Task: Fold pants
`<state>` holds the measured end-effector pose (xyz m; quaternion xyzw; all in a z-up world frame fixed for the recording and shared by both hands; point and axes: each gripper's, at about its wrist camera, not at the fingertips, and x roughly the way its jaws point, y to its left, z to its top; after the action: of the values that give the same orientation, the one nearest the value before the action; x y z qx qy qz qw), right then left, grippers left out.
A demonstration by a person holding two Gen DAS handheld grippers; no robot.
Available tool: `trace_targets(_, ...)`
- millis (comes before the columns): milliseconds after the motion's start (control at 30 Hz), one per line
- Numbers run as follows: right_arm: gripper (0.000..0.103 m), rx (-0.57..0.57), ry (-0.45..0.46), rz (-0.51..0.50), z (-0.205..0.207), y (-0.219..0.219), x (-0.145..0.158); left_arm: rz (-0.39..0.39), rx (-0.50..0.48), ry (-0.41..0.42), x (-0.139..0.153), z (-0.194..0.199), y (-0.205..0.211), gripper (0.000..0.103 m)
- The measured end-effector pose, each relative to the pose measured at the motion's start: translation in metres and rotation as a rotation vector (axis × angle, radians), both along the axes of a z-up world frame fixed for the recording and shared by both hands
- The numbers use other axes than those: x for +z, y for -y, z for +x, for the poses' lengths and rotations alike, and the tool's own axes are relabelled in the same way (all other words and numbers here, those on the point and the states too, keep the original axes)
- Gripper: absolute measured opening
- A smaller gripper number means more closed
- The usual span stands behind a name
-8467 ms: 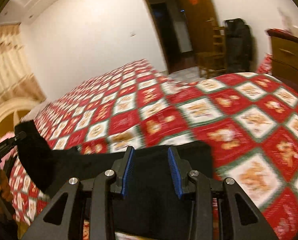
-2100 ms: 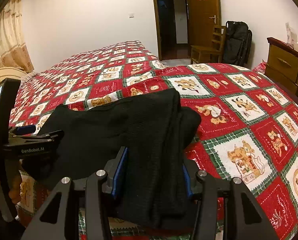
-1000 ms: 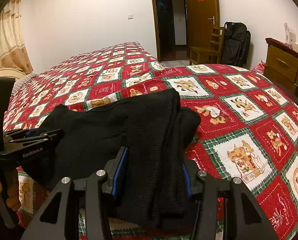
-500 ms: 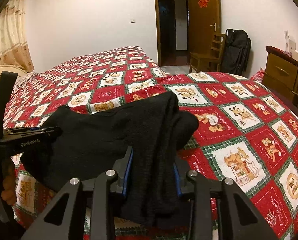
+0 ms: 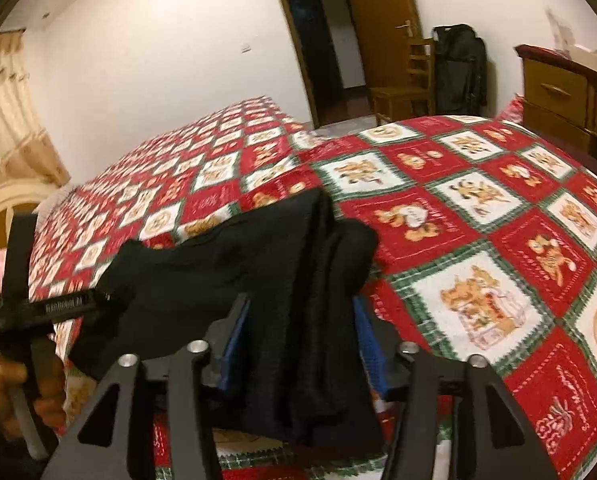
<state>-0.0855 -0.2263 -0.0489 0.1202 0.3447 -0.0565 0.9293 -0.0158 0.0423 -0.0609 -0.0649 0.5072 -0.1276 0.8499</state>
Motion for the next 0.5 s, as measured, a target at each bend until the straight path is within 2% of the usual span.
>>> trace_targets(67,0.061,-0.017,-0.007,-0.007,0.002,0.002,0.001,-0.016,-0.038,0.016,0.000,-0.004,0.006,0.066)
trace_targets(100,0.062,-0.018,-0.006,-0.005,0.003,0.003,0.001,-0.032,-0.056,0.022,0.001,-0.005,0.008,0.055)
trace_targets(300,0.064,-0.001,-0.037,0.031,0.012,0.002,-0.008,-0.065,-0.061,0.030,0.003,-0.004,0.006,0.046)
trace_targets(333,0.062,0.003,-0.038,0.021,0.011,0.001,-0.007,-0.066,-0.061,0.033,0.004,-0.005,0.007,0.043)
trace_targets(367,0.046,0.023,-0.047,0.005,0.012,-0.003,-0.007,-0.063,-0.063,0.037,0.004,-0.005,0.008,0.043)
trace_targets(400,0.043,0.046,-0.040,0.004,0.012,-0.006,-0.007,-0.061,-0.065,0.041,0.005,-0.005,0.008,0.040)
trace_targets(500,0.035,0.073,-0.034,-0.092,0.010,-0.022,-0.003,-0.091,-0.060,0.045,0.009,-0.006,0.003,0.028)
